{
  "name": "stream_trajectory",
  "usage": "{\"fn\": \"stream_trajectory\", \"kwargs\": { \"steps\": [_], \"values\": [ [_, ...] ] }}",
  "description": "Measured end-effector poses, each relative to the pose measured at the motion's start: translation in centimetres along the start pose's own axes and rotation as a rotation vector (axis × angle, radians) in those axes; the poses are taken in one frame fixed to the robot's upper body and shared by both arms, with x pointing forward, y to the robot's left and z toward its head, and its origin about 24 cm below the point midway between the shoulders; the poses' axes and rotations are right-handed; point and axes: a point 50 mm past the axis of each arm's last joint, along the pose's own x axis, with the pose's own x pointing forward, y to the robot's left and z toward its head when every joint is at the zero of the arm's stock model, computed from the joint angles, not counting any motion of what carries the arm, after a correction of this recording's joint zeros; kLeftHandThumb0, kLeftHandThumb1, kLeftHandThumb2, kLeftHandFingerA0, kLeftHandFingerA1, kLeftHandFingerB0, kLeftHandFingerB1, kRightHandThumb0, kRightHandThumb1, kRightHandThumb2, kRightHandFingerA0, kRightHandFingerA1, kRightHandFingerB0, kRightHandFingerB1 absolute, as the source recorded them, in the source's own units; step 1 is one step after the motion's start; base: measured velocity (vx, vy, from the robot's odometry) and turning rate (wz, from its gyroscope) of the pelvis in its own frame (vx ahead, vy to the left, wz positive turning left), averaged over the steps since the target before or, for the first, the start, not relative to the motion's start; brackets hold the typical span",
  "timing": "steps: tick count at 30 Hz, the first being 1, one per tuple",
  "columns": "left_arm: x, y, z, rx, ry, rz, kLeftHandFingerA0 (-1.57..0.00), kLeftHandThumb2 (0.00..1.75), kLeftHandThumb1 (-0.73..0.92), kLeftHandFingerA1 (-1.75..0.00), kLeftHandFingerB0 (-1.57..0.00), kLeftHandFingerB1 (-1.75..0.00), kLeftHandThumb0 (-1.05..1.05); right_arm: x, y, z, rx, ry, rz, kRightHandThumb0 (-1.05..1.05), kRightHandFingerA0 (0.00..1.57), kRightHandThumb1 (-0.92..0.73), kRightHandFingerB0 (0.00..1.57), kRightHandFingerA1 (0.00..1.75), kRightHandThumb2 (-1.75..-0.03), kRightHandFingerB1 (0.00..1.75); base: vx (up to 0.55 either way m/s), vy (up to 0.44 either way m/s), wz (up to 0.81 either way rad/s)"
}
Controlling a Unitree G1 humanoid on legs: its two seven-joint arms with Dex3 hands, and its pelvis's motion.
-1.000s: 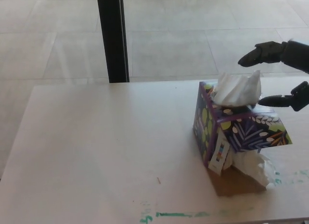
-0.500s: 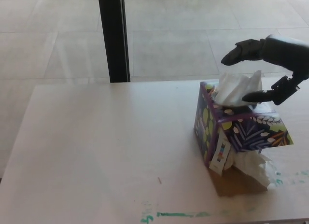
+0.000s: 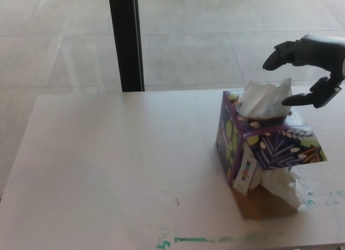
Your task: The robot uses its right hand to pull out a tissue from the tissue box kept in the middle of the desk and put it on the right side
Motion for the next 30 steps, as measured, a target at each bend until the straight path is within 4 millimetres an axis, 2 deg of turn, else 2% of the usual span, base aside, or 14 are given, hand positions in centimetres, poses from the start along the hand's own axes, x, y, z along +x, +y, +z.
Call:
{"fn": "stream_trajectory", "kwargs": {
  "steps": [2,3,4,6,7,8,10,12,13,16,17,18,29,30],
  "values": [
    [0.0,0.0,0.1,-0.001,-0.002,0.001,-0.50,1.11,0.73,-0.56,-0.35,-0.51,-0.83,0.1,0.0,0.5,-0.006,-0.014,-0.001,-0.59,0.30,-0.65,0.27,0.51,-0.58,0.30,0.00,0.000,0.00],
    [0.0,0.0,0.1,0.001,-0.002,0.001,-0.50,1.09,0.70,-0.58,-0.34,-0.51,-0.82,0.2,0.1,0.8,-0.010,-0.026,-0.001,-0.64,0.30,-0.51,0.17,0.56,-0.84,0.43,0.00,0.000,0.00],
    [0.0,0.0,0.0,0.001,-0.002,0.001,-0.58,0.67,0.88,-0.44,-0.45,-0.39,-0.84,0.2,0.2,1.1,-0.014,-0.037,-0.001,-0.61,0.34,-0.50,0.16,0.58,-0.83,0.42,0.00,0.000,0.00],
    [0.0,0.0,0.0,0.002,-0.002,0.002,-0.51,1.07,0.68,-0.57,-0.41,-0.54,-0.82,0.3,0.2,1.6,-0.015,-0.059,-0.001,-0.58,0.43,-0.59,0.23,0.55,-0.58,0.29,0.00,0.000,0.00],
    [0.0,0.0,0.1,0.001,-0.003,0.002,-0.50,1.08,0.69,-0.57,-0.41,-0.54,-0.82,0.4,0.3,1.9,-0.015,-0.069,-0.001,-0.68,0.38,-0.50,0.17,0.61,-0.83,0.42,0.00,0.000,0.00],
    [0.0,0.0,0.1,-0.003,-0.006,0.003,-0.55,0.68,0.90,-0.45,-0.44,-0.41,-0.85,0.4,0.3,2.3,-0.016,-0.083,0.000,-0.63,0.34,-0.48,0.16,0.59,-0.83,0.43,0.00,0.000,0.00],
    [0.0,0.0,0.2,-0.002,-0.009,0.003,-0.56,0.67,0.90,-0.44,-0.45,-0.41,-0.88,0.6,0.5,2.8,-0.018,-0.099,0.005,-0.63,0.33,-0.48,0.17,0.60,-0.84,0.43,0.00,0.000,0.00],
    [0.0,0.0,0.2,0.002,-0.009,0.002,-0.50,1.10,0.70,-0.55,-0.40,-0.52,-0.85,0.6,0.5,3.1,-0.032,-0.106,0.011,-0.58,0.37,-0.63,0.28,0.54,-0.59,0.32,0.00,0.000,0.00],
    [0.0,0.0,0.2,0.003,-0.009,0.002,-0.57,0.66,0.87,-0.45,-0.47,-0.42,-0.86,0.6,0.5,3.2,-0.038,-0.107,0.013,-0.59,0.38,-0.65,0.31,0.55,-0.59,0.33,0.00,0.000,0.00],
    [0.0,0.0,0.3,-0.001,-0.015,0.003,-0.53,0.87,0.73,-0.52,-0.41,-0.47,-0.91,0.7,1.0,3.2,-0.095,-0.084,0.050,-0.55,0.34,-0.47,0.19,0.62,-0.89,0.47,0.00,0.000,0.00],
    [0.0,0.0,0.3,-0.002,-0.016,0.003,-0.54,0.67,0.89,-0.45,-0.43,-0.41,-0.83,0.7,1.2,3.2,-0.108,-0.075,0.060,-0.58,0.32,-0.65,0.32,0.52,-0.58,0.32,0.00,0.000,0.00],
    [0.0,0.0,0.3,-0.006,-0.019,0.003,-0.53,0.67,0.88,-0.46,-0.43,-0.41,-0.83,0.7,1.3,3.1,-0.123,-0.060,0.069,-0.64,0.33,-0.50,0.22,0.58,-0.88,0.45,0.00,0.000,0.00],
    [0.1,0.1,0.6,-0.020,-0.029,0.000,-0.53,0.67,0.88,-0.45,-0.43,-0.41,-0.82,0.6,2.2,0.0,-0.245,0.143,0.152,-0.53,0.48,-0.65,0.28,0.76,-0.59,0.34,0.00,0.000,0.00],
    [0.1,0.0,0.7,-0.020,-0.031,-0.001,-0.52,0.67,0.89,-0.48,-0.42,-0.42,-0.81,0.6,2.2,0.0,-0.259,0.150,0.157,-0.50,0.47,-0.54,0.23,0.73,-0.89,0.48,0.00,0.000,0.00]
  ]
}}
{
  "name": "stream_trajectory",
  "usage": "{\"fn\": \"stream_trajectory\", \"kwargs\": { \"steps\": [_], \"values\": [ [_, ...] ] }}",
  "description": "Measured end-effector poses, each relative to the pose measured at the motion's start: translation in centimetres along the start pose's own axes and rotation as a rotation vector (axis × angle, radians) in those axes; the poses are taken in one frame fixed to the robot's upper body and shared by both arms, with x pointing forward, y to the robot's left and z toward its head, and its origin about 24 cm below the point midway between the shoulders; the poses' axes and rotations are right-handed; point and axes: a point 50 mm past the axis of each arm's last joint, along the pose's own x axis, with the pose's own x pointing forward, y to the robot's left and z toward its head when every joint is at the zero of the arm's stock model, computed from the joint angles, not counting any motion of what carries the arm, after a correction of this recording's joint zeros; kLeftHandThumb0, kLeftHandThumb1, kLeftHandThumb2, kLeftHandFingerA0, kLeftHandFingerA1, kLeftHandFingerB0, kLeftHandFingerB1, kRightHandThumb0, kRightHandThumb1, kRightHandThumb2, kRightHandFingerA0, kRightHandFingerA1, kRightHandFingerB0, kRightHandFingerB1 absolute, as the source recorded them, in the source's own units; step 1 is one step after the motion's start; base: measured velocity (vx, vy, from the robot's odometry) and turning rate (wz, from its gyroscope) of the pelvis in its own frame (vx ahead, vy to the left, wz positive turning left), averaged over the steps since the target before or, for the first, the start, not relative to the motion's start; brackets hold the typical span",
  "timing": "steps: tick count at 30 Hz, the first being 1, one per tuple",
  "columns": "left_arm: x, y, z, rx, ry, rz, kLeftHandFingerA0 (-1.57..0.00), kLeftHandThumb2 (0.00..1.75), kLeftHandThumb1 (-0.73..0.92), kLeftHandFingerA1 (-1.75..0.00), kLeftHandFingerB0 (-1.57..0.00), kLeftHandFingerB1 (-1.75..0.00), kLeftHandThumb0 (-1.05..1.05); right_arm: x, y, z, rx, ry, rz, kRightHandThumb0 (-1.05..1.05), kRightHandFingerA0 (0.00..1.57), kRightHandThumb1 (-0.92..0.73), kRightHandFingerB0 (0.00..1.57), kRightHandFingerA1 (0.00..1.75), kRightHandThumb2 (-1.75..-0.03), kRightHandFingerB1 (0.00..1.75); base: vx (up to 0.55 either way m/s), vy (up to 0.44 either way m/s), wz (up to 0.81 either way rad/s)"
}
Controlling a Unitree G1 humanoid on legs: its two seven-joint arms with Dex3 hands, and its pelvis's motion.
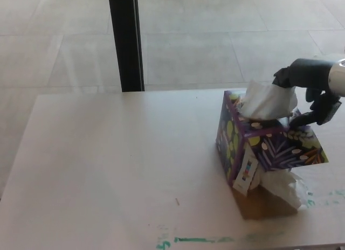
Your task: The robot uses its right hand to pull out a tissue from the tissue box kept in the middle of the desk and put it on the right side
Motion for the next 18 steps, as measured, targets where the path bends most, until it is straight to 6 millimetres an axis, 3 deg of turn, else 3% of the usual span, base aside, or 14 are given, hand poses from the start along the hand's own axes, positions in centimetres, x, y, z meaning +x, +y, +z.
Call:
{"fn": "stream_trajectory", "kwargs": {
  "steps": [1,2,3,4,6,7,8,9,10,11,15,18],
  "values": [
    [0.0,0.0,0.1,0.000,-0.002,-0.001,-0.52,0.67,0.89,-0.48,-0.42,-0.42,-0.81,-0.1,-0.1,0.2,-0.015,0.002,0.002,-0.50,0.47,-0.54,0.23,0.73,-0.89,0.48,0.00,0.000,0.00],
    [0.0,0.0,0.1,0.001,-0.003,-0.002,-0.52,0.67,0.88,-0.48,-0.43,-0.42,-0.80,-0.2,-0.1,0.3,-0.024,0.000,-0.001,-0.51,0.61,-0.64,0.38,0.74,-0.99,0.53,0.00,0.000,0.00],
    [0.0,0.0,0.1,0.001,-0.003,-0.005,-0.52,0.67,0.88,-0.48,-0.43,-0.42,-0.80,-0.4,-0.1,0.5,-0.046,-0.008,-0.013,-0.51,0.61,-0.64,0.38,0.74,-0.99,0.53,0.00,0.000,0.00],
    [0.0,0.0,0.1,0.000,-0.004,-0.006,-0.51,0.66,0.88,-0.49,-0.43,-0.42,-0.80,-0.5,0.1,0.8,-0.058,-0.016,-0.022,-0.42,0.74,-0.71,0.70,1.29,-0.61,0.45,0.00,0.000,0.00],
    [0.0,0.0,0.1,-0.003,-0.006,-0.009,-0.55,0.66,0.86,-0.49,-0.46,-0.43,-0.82,-0.4,0.8,1.2,-0.079,-0.037,-0.045,-0.36,0.72,-0.71,0.71,1.50,-0.65,0.46,0.00,0.000,0.00],
    [0.0,0.0,0.1,-0.006,-0.005,-0.008,-0.50,1.06,0.67,-0.59,-0.41,-0.55,-0.79,-0.4,1.0,1.4,-0.086,-0.046,-0.055,-0.37,0.74,-0.68,0.74,1.46,-0.64,0.47,0.00,0.000,0.00],
    [0.0,0.0,0.1,-0.011,-0.006,-0.006,-0.50,1.06,0.67,-0.59,-0.41,-0.55,-0.79,-0.5,1.2,1.7,-0.093,-0.058,-0.068,-0.37,0.74,-0.68,0.74,1.46,-0.64,0.47,0.00,0.000,0.00],
    [0.0,0.0,0.1,-0.017,-0.006,-0.005,-0.53,0.66,0.87,-0.49,-0.44,-0.44,-0.81,-0.5,1.3,1.9,-0.097,-0.071,-0.080,-0.36,0.73,-0.69,0.76,1.52,-0.64,0.51,0.00,0.000,0.00],
    [0.0,0.1,0.0,-0.020,-0.007,-0.004,-0.54,0.66,0.88,-0.49,-0.45,-0.44,-0.81,-0.5,1.4,2.0,-0.100,-0.077,-0.087,-0.38,0.74,-0.72,0.73,1.40,-0.65,0.49,0.00,0.000,0.00],
    [0.0,0.1,0.0,-0.028,-0.010,-0.001,-0.54,0.66,0.88,-0.49,-0.45,-0.44,-0.81,-0.5,1.6,2.3,-0.105,-0.097,-0.108,-0.38,0.74,-0.72,0.73,1.40,-0.65,0.49,0.00,0.000,0.00],
    [-0.1,0.1,0.0,-0.047,-0.016,0.003,-0.55,0.67,0.90,-0.46,-0.48,-0.42,-0.81,-0.7,1.9,3.3,-0.105,-0.165,-0.174,-0.33,0.75,-0.68,0.80,1.55,-0.65,0.52,0.00,0.000,0.00],
    [-0.1,0.2,0.0,-0.052,-0.017,0.006,-0.53,0.67,0.90,-0.46,-0.47,-0.43,-0.82,-0.9,1.9,3.7,-0.104,-0.203,-0.215,-0.34,0.76,-0.66,0.79,1.53,-0.64,0.51,0.00,0.000,0.00]
  ]
}}
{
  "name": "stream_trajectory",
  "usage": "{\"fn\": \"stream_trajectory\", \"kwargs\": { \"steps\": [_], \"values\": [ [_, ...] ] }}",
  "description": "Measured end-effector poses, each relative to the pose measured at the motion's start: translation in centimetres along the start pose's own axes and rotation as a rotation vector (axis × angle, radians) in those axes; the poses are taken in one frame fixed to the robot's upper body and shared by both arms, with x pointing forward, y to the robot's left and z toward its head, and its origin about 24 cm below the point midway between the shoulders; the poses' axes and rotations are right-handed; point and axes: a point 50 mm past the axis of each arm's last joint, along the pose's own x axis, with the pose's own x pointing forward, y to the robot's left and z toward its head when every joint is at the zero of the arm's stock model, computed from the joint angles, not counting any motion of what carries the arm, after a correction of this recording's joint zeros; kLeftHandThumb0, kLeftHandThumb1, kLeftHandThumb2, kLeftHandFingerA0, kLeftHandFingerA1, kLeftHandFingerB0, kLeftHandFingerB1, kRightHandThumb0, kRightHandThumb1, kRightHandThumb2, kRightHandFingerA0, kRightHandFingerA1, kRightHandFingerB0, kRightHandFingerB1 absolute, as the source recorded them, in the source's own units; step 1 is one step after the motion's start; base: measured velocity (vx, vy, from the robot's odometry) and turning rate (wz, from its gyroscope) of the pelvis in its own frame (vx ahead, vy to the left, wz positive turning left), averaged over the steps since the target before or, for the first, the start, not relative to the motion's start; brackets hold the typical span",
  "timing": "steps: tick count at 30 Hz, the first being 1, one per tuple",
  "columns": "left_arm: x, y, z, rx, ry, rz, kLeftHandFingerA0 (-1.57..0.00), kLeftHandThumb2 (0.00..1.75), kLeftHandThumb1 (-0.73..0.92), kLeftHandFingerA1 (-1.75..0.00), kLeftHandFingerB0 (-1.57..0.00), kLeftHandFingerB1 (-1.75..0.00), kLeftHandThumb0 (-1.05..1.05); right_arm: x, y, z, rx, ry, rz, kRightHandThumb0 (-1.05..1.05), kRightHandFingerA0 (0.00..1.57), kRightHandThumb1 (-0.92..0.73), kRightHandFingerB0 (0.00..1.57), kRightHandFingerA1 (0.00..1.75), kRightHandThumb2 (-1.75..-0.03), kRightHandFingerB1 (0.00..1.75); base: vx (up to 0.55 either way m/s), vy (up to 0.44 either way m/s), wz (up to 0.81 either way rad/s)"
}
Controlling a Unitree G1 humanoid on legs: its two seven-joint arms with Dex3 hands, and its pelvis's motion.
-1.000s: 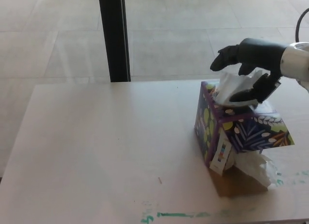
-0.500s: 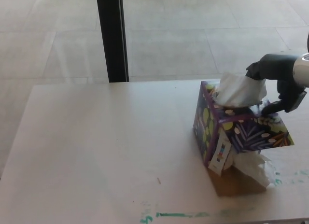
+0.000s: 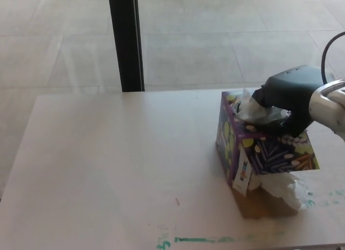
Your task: The robot uses its right hand to pull out a tissue from the tissue box kept in the middle of the desk and put it on the right side
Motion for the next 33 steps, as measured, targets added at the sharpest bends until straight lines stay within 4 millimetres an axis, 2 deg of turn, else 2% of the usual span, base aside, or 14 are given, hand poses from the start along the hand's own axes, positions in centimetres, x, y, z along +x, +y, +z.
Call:
{"fn": "stream_trajectory", "kwargs": {
  "steps": [1,2,3,5,6,7,8,12,13,14,19,20,22,33],
  "values": [
    [0.0,0.0,0.0,-0.002,0.000,0.001,-0.53,0.68,0.90,-0.47,-0.48,-0.42,-0.83,0.0,-0.1,0.1,-0.001,-0.011,-0.016,-0.32,0.75,-0.68,0.77,1.50,-0.64,0.50,0.00,0.000,0.00],
    [0.0,0.0,-0.1,-0.004,-0.001,0.002,-0.54,0.67,0.87,-0.49,-0.48,-0.44,-0.82,0.0,-0.3,0.2,-0.004,-0.021,-0.031,-0.32,0.74,-0.76,0.74,1.57,-0.67,0.76,0.00,0.000,0.00],
    [-0.1,0.1,-0.1,-0.007,-0.001,0.003,-0.54,0.67,0.87,-0.49,-0.48,-0.44,-0.82,-0.1,-0.3,0.3,-0.007,-0.027,-0.040,-0.32,0.74,-0.76,0.74,1.57,-0.67,0.76,0.00,0.000,0.00],
    [-0.1,0.1,-0.2,-0.029,-0.009,0.008,-0.54,0.67,0.90,-0.49,-0.48,-0.43,-0.82,-0.1,-0.4,0.3,-0.017,-0.037,-0.055,-0.39,0.74,-0.80,0.69,1.70,-0.65,1.36,0.00,0.000,0.00],
    [-0.1,0.1,-0.2,-0.033,-0.010,0.009,-0.53,0.67,0.91,-0.49,-0.47,-0.44,-0.82,-0.1,-0.3,0.3,-0.025,-0.035,-0.059,-0.38,0.74,-0.76,0.67,1.72,-0.63,1.41,0.00,0.000,0.00],
    [-0.1,0.2,-0.3,-0.037,-0.011,0.009,-0.53,0.68,0.91,-0.49,-0.46,-0.44,-0.83,-0.1,-0.1,0.2,-0.034,-0.031,-0.063,-0.36,0.74,-0.74,0.73,1.67,-0.63,1.15,0.00,0.000,0.00],
    [-0.2,0.2,-0.4,-0.039,-0.010,0.010,-0.54,0.67,0.92,-0.49,-0.47,-0.45,-0.82,-0.2,0.1,0.2,-0.040,-0.027,-0.065,-0.33,0.75,-0.73,0.70,1.69,-0.62,1.25,0.00,0.000,0.00],
    [-0.2,0.1,-0.7,-0.049,-0.008,0.010,-0.54,0.68,0.92,-0.49,-0.47,-0.44,-0.82,-0.2,0.7,-0.2,-0.060,-0.017,-0.084,-0.31,0.78,-0.74,0.71,1.68,-0.63,1.25,0.00,0.000,0.00],
    [-0.2,0.0,-0.7,-0.054,-0.009,0.009,-0.54,0.71,0.92,-0.51,-0.46,-0.44,-0.82,-0.2,0.8,-0.3,-0.067,-0.015,-0.092,-0.40,1.08,-0.57,0.82,1.34,-0.95,1.18,0.00,0.000,0.00],
    [-0.2,0.0,-0.7,-0.057,-0.010,0.008,-0.53,0.71,0.92,-0.51,-0.46,-0.44,-0.84,-0.3,0.8,-0.3,-0.074,-0.015,-0.100,-0.28,0.79,-0.73,0.65,1.75,-0.68,1.54,0.00,0.000,0.00],
    [-0.1,0.0,-0.7,-0.061,-0.014,0.011,-0.54,0.72,0.92,-0.51,-0.48,-0.44,-0.85,-0.4,1.3,-0.5,-0.100,-0.018,-0.144,-0.28,0.77,-0.72,0.64,1.75,-0.64,1.50,0.00,0.000,0.00],
    [-0.1,0.0,-0.7,-0.061,-0.014,0.013,-0.54,0.71,0.92,-0.51,-0.49,-0.45,-0.85,-0.4,1.4,-0.5,-0.107,-0.019,-0.152,-0.20,0.94,-0.70,0.66,1.72,-0.70,1.43,0.00,0.000,0.00],
    [-0.1,0.0,-0.7,-0.065,-0.016,0.015,-0.54,0.71,0.92,-0.49,-0.48,-0.44,-0.84,-0.5,1.6,-0.5,-0.113,-0.025,-0.171,-0.20,0.80,-0.63,0.67,1.75,-0.77,1.51,0.00,0.000,0.00],
    [-0.3,0.0,-1.2,-0.061,0.000,0.017,-0.58,0.69,0.92,-0.52,-0.50,-0.45,-0.85,-0.8,1.8,-0.1,-0.082,-0.085,-0.255,-0.23,0.82,-0.57,0.64,1.75,-0.73,1.63,0.00,0.000,0.00]
  ]
}}
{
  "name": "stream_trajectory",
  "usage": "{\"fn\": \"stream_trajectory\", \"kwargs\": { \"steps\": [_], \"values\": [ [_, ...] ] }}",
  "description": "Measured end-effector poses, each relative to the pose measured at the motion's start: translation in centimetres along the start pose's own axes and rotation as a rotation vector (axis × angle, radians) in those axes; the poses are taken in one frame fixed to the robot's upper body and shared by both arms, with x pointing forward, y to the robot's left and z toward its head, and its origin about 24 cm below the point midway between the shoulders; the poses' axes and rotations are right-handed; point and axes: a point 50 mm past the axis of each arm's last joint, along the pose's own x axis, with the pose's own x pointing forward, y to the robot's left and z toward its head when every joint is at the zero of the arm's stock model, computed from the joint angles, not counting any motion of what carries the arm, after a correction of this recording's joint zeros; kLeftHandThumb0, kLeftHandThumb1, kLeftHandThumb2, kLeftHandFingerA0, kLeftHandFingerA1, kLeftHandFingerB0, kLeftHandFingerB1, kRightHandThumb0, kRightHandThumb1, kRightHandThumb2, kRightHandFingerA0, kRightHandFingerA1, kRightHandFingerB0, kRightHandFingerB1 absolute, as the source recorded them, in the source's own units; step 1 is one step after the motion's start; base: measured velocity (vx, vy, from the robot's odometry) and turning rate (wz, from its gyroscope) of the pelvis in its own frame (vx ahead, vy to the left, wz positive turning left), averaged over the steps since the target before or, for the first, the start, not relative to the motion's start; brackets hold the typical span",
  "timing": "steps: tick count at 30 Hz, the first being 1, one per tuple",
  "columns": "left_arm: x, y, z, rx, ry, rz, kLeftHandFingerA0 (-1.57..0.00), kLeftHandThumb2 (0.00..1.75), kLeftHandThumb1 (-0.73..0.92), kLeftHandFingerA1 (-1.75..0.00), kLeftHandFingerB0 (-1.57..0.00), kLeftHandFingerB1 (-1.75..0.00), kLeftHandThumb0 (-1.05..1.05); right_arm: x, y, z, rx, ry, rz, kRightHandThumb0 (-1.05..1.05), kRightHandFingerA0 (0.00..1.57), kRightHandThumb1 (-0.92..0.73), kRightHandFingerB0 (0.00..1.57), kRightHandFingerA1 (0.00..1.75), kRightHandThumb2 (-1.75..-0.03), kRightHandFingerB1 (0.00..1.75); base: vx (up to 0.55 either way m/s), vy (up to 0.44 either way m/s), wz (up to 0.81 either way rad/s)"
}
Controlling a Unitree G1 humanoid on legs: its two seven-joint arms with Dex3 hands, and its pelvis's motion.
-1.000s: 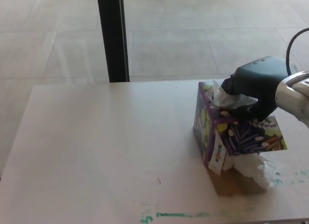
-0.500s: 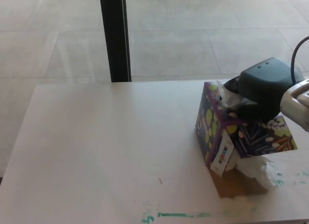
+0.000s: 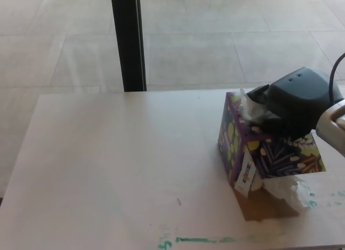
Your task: The robot uses its right hand to pull out a tissue from the tissue box kept in the middle of the desk and put it on the right side
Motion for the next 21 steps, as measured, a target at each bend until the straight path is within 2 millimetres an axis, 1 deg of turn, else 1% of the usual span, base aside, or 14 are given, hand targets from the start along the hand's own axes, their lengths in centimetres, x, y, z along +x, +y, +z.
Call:
{"fn": "stream_trajectory", "kwargs": {
  "steps": [1,3,6,8,9,10,14,15,16,17,18,19,20,21],
  "values": [
    [0.0,0.0,0.0,-0.001,0.001,0.000,-0.58,0.70,0.92,-0.51,-0.50,-0.45,-0.84,0.0,-0.1,0.0,0.007,-0.003,-0.014,-0.23,0.82,-0.58,0.67,1.75,-0.79,1.51,0.00,0.000,0.00],
    [0.0,0.0,-0.1,-0.001,0.003,0.001,-0.59,0.68,0.92,-0.51,-0.51,-0.44,-0.84,0.0,-0.4,0.0,0.020,-0.006,-0.037,-0.24,0.82,-0.58,0.63,1.75,-0.82,1.58,0.00,0.000,0.00],
    [-0.1,0.0,-0.2,-0.002,0.004,0.001,-0.58,0.69,0.92,-0.49,-0.49,-0.44,-0.83,0.1,-0.7,0.1,0.038,-0.010,-0.059,-0.22,0.81,-0.53,0.65,1.75,-0.85,1.53,0.00,0.000,0.00],
    [-0.1,0.1,-0.3,-0.002,0.006,0.002,-0.59,0.68,0.92,-0.49,-0.50,-0.44,-0.84,0.1,-1.1,0.0,0.055,-0.008,-0.076,-0.18,0.79,-0.55,0.61,1.75,-0.91,1.62,0.00,0.000,0.00],
    [-0.1,0.1,-0.3,-0.002,0.006,0.002,-0.56,0.88,0.75,-0.55,-0.46,-0.49,-0.89,0.1,-1.3,-0.1,0.060,-0.005,-0.082,-0.17,0.79,-0.56,0.63,1.75,-0.91,1.60,0.00,0.000,0.00],
    [-0.1,0.1,-0.3,-0.002,0.006,0.002,-0.56,0.69,0.92,-0.50,-0.47,-0.44,-0.82,0.2,-1.6,-0.3,0.062,-0.001,-0.091,-0.16,0.79,-0.59,0.64,1.75,-0.91,1.60,0.00,0.000,0.00],
    [-0.1,0.1,-0.2,-0.006,0.001,0.003,-0.58,0.68,0.92,-0.50,-0.48,-0.44,-0.83,0.4,-2.9,-0.9,0.055,0.007,-0.121,-0.21,0.83,-0.59,0.67,1.75,-0.89,1.55,0.00,0.000,0.00],
    [-0.1,0.1,-0.2,-0.007,0.001,0.004,-0.57,0.70,0.92,-0.50,-0.47,-0.44,-0.82,0.4,-3.2,-1.1,0.054,0.009,-0.126,-0.22,0.83,-0.61,0.69,1.75,-0.85,1.54,0.00,0.000,0.00],
    [-0.1,0.1,-0.3,-0.007,0.001,0.004,-0.57,0.88,0.75,-0.55,-0.47,-0.49,-0.87,0.3,-3.4,-1.3,0.051,0.012,-0.131,-0.21,0.85,-0.60,0.69,1.75,-0.92,1.56,0.00,0.000,0.00],
    [-0.2,0.2,-0.3,-0.009,0.002,0.006,-0.57,0.88,0.75,-0.55,-0.47,-0.49,-0.87,0.2,-3.6,-1.5,0.049,0.014,-0.136,-0.21,0.85,-0.60,0.69,1.75,-0.92,1.56,0.00,0.000,0.00],
    [-0.2,0.2,-0.4,-0.011,0.003,0.007,-0.60,0.69,0.92,-0.49,-0.50,-0.43,-0.81,0.2,-3.8,-1.7,0.048,0.015,-0.139,-0.21,0.85,-0.60,0.68,1.75,-0.93,1.57,0.00,0.000,0.00],
    [-0.2,0.3,-0.5,-0.013,0.006,0.009,-0.57,0.88,0.76,-0.55,-0.45,-0.49,-0.86,0.0,-3.9,-2.0,0.046,0.015,-0.141,-0.21,0.86,-0.59,0.68,1.75,-0.96,1.58,0.00,0.000,0.00],
    [-0.3,0.3,-0.6,-0.013,0.007,0.010,-0.56,0.88,0.77,-0.56,-0.44,-0.50,-0.84,0.0,-3.9,-2.0,0.044,0.014,-0.140,-0.22,0.86,-0.61,0.71,1.75,-0.91,1.44,0.00,0.000,0.00],
    [-0.3,0.3,-0.7,-0.014,0.011,0.011,-0.56,0.88,0.77,-0.56,-0.44,-0.50,-0.84,-0.1,-3.9,-2.2,0.041,0.010,-0.138,-0.22,0.86,-0.61,0.71,1.75,-0.91,1.44,0.00,0.000,0.00]
  ]
}}
